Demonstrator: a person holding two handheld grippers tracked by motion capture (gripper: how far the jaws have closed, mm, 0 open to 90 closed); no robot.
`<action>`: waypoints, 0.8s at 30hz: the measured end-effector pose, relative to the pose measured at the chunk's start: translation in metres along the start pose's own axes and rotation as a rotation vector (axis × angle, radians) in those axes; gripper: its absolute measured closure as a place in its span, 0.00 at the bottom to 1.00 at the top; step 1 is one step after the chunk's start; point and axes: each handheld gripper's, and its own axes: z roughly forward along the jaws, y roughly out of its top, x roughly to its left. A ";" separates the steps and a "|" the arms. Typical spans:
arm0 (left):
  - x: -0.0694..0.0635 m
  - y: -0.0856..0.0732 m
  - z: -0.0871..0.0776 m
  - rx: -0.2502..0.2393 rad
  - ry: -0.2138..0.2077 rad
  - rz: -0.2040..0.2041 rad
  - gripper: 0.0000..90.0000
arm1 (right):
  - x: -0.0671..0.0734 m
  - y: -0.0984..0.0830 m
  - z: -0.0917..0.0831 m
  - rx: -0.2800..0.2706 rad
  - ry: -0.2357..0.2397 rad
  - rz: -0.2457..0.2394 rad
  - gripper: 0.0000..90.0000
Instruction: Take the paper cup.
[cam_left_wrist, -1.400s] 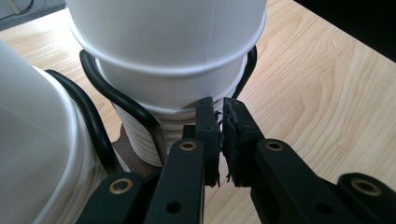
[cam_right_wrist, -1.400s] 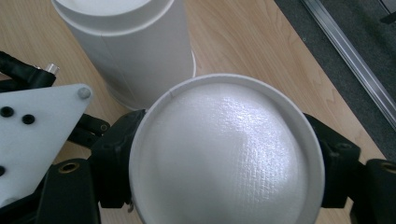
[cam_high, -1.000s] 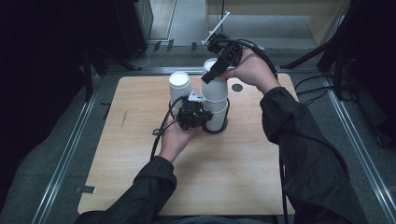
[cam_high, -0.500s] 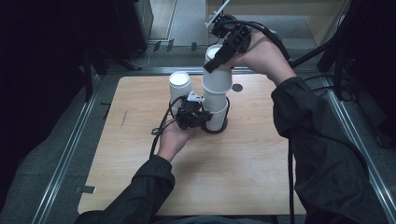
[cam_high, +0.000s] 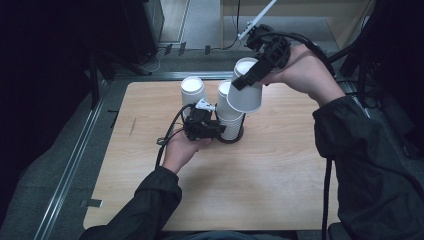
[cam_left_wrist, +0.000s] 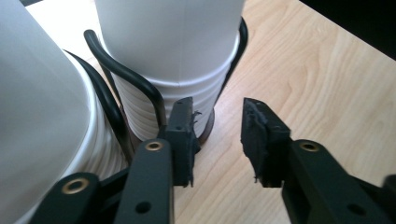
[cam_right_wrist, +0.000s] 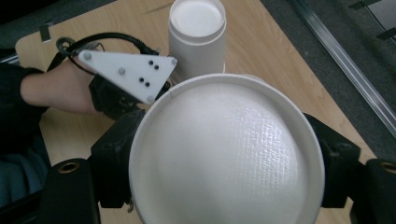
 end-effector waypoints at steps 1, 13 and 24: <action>0.000 0.000 -0.002 0.003 -0.005 0.003 0.68 | 0.003 -0.008 -0.001 0.000 0.004 0.000 0.27; 0.001 -0.014 -0.029 -0.008 -0.085 0.044 0.56 | 0.017 -0.059 0.020 0.016 0.045 -0.020 0.27; 0.009 -0.036 -0.033 -0.032 -0.138 0.052 0.49 | 0.024 -0.101 0.056 0.028 0.075 -0.034 0.27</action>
